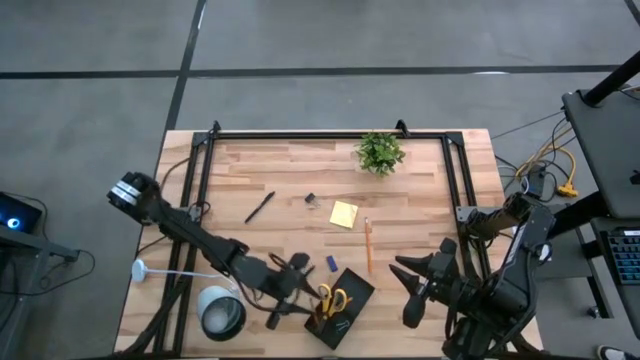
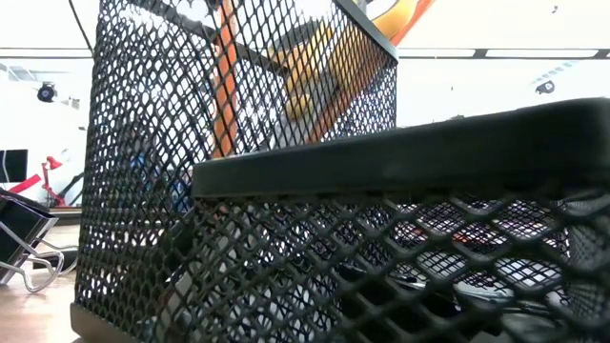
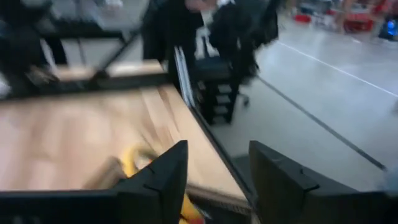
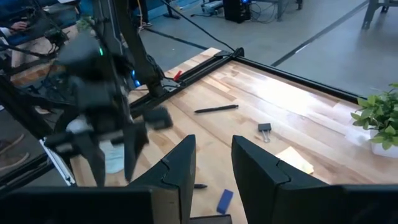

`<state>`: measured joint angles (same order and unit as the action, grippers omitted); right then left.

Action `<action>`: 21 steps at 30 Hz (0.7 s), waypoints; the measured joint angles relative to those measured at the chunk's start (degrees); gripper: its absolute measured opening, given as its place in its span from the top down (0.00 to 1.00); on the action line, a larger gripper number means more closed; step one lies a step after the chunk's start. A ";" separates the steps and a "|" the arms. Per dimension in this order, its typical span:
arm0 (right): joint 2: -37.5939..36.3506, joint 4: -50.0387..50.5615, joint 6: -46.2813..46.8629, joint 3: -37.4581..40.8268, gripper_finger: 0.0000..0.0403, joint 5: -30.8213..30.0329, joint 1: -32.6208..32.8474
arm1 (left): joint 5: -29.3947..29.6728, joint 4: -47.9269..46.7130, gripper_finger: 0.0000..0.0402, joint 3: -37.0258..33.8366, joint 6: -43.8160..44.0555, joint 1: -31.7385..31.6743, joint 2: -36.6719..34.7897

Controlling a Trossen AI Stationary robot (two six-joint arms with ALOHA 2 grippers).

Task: Pick and place office supplies into organizer
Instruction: Put the left pencil into the desk organizer, then put the pencil into the desk organizer

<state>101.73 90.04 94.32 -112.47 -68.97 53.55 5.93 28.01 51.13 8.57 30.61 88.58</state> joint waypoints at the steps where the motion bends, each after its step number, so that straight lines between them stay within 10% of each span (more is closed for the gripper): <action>1: 0.00 -0.04 0.01 0.16 0.77 0.01 -0.04 | 1.14 -0.03 0.60 0.02 -1.02 -0.14 -1.25; 21: 0.05 -1.87 -3.64 1.39 0.77 -1.56 -5.02 | 20.44 0.04 0.52 -0.11 12.93 -6.91 -21.03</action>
<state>101.78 88.17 90.69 -111.07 -70.53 48.52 26.37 28.05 51.03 21.50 23.69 67.55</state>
